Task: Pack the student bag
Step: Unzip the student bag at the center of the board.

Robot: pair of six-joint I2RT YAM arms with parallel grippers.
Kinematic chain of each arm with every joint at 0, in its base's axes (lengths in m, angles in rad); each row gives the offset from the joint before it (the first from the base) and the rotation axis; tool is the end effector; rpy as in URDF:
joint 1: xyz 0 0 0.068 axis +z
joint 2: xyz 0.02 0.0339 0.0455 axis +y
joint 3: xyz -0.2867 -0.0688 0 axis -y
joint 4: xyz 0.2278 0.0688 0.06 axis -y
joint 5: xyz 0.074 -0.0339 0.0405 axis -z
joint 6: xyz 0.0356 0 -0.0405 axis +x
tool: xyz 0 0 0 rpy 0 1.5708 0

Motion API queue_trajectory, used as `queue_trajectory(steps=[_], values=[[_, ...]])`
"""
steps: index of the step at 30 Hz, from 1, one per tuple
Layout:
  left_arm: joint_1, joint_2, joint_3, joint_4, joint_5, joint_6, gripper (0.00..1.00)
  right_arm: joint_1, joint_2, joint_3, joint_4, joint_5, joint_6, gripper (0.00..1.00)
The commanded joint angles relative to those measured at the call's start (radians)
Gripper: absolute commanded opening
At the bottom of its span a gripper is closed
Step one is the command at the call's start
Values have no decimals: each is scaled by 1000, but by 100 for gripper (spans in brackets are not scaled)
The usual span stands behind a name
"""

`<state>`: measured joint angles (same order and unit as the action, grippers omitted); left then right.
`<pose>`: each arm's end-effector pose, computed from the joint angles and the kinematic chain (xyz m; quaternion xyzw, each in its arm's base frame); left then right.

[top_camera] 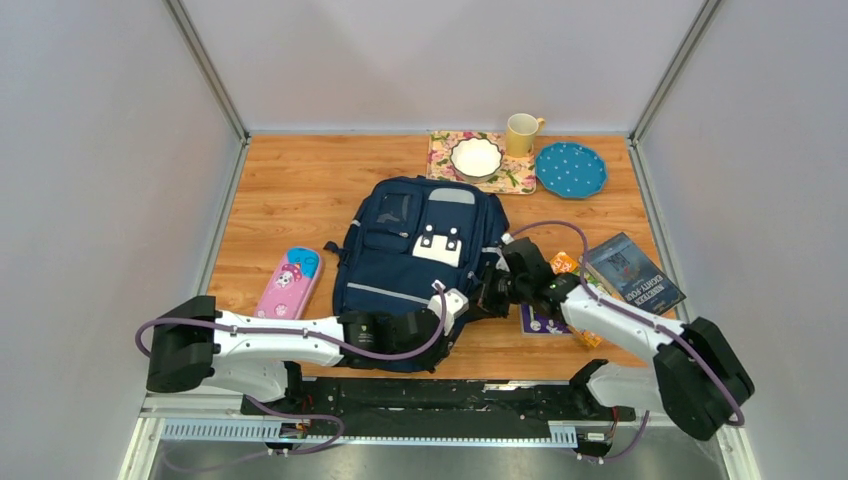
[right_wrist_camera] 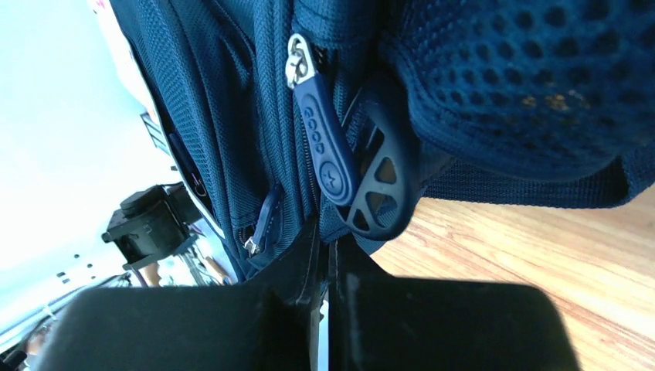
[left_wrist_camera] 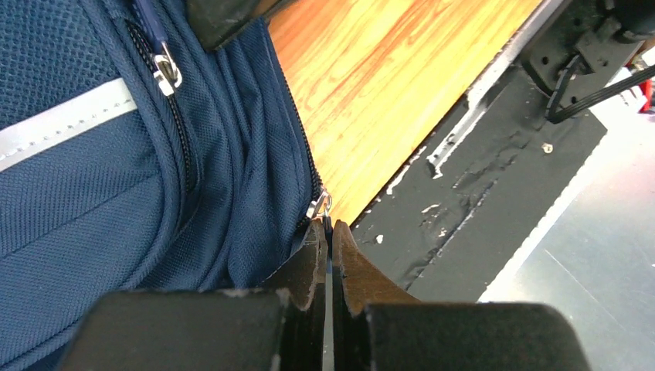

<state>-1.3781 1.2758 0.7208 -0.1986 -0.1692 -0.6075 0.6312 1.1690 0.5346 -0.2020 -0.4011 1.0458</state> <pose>0.0521 -0.2358 0.2441 0.3126 0.8600 -0.2892 0.2812 0.1520 0.1283 0.2114 0.1183 0.9098 0.3859 0.0969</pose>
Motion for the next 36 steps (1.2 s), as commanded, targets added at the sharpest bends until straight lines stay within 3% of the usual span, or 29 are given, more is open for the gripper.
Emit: queue_trajectory(steps=[1, 8, 13, 19, 25, 31, 32, 33, 35, 36], values=[[-65, -35, -24, 51, 1, -69, 0, -1, 99, 195, 49, -2, -168, 0], [-65, -41, 8, -28, -72, -55, 0, 7, 288, 422, -69, -8, -306, 0], [-24, -49, 11, -99, -135, -84, 0, 7, 403, 562, -69, -12, -309, 0], [70, -114, -76, -130, -148, -103, 0, -21, 543, 703, -83, 94, -325, 0], [70, -220, -239, -179, -109, -227, 0, -62, 692, 873, -122, 65, -378, 0], [70, -397, -383, -286, -180, -327, 0, -70, 762, 949, -154, -3, -443, 0], [70, -417, -388, -280, -190, -319, 0, -70, 768, 947, -149, -31, -461, 6], [70, -435, -385, -266, -197, -308, 0, -70, 767, 943, -151, -45, -463, 24], [71, -429, -365, -220, -219, -264, 0, -71, 724, 892, -146, -32, -463, 43], [71, -402, -327, -211, -227, -233, 0, -76, 704, 869, -151, -18, -461, 58]])
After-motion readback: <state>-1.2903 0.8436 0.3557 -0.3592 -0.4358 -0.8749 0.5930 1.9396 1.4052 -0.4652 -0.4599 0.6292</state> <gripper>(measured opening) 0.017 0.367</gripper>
